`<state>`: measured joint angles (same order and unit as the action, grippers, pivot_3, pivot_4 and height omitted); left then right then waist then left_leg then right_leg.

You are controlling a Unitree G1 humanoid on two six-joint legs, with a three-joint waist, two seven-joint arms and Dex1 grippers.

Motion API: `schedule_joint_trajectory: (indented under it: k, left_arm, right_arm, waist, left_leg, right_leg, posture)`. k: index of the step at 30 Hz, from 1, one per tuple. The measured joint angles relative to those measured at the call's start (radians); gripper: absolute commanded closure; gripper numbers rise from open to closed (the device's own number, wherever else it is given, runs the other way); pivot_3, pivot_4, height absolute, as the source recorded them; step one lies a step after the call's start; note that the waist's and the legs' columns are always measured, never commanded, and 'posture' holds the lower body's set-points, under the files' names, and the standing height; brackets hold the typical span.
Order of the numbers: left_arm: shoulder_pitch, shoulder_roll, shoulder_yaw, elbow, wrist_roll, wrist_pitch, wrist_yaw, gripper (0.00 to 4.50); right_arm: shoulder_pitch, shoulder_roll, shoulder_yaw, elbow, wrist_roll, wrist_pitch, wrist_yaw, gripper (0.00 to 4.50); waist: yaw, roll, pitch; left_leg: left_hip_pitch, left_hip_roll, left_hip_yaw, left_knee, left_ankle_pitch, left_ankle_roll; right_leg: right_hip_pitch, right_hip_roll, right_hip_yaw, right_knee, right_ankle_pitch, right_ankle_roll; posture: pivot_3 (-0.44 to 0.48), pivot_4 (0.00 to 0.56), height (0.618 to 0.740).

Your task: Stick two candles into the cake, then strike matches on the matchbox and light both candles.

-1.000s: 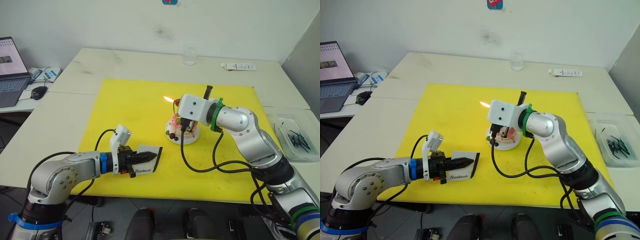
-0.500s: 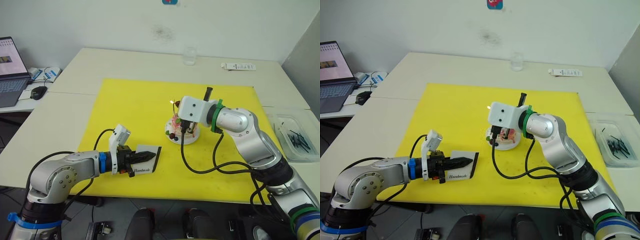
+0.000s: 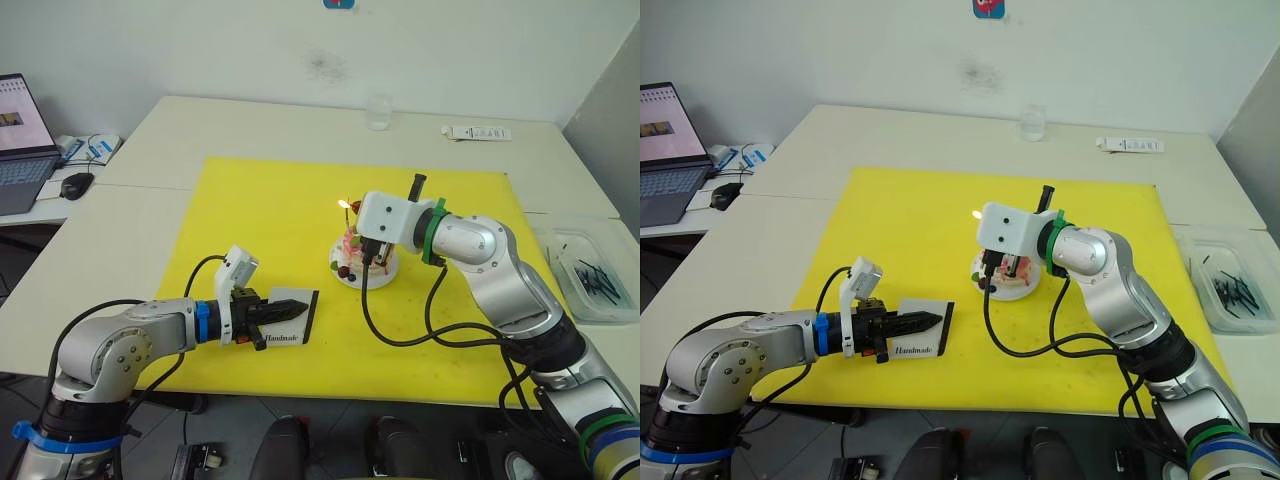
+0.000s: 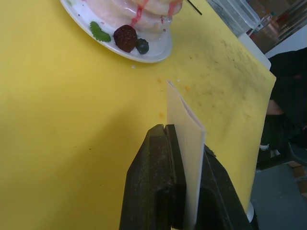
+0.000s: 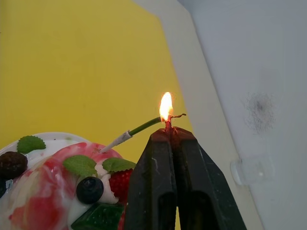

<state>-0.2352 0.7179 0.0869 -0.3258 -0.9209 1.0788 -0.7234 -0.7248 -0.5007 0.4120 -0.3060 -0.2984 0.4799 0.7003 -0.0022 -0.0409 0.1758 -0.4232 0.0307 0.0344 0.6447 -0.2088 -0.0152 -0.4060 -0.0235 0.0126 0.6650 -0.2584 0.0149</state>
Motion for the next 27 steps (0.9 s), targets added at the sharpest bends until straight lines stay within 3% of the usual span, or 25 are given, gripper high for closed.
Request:
schedule_joint_trajectory:
  k: [9, 18, 27]
  left_arm:
    - [-0.012, -0.005, 0.012, 0.009, -0.012, 0.01, -0.004, 4.5]
    - [-0.095, -0.014, 0.158, 0.062, -0.241, 0.175, 0.046, 4.5]
    - [-0.095, -0.015, 0.157, 0.062, -0.271, 0.221, 0.083, 4.5]
  right_arm:
    - [0.0, 0.001, 0.0, 0.001, 0.0, 0.0, -0.006, 4.47]
    - [0.001, 0.006, -0.001, 0.001, 0.0, 0.013, -0.007, 4.47]
    - [0.0, 0.008, -0.001, 0.001, 0.0, 0.02, -0.007, 4.47]
  waist:
    - [0.0, 0.0, 0.0]
    - [-0.004, 0.0, 0.0]
    - [-0.003, 0.0, 0.0]
  left_leg:
    - [0.0, 0.0, 0.0, 0.0, 0.0, 0.0]
    - [0.0, 0.001, -0.001, 0.0, 0.0, 0.0]
    - [0.0, 0.001, -0.001, 0.0, 0.0, 0.0]
  right_leg:
    - [0.0, 0.0, 0.0, 0.0, 0.0, 0.0]
    - [0.0, 0.001, 0.0, 0.0, -0.002, 0.004]
    - [0.0, 0.001, 0.0, 0.0, 0.0, 0.0]
  posture:
    - [0.0, 0.15, 0.738]
    - [0.0, 0.15, 0.738]
    - [0.0, 0.15, 0.738]
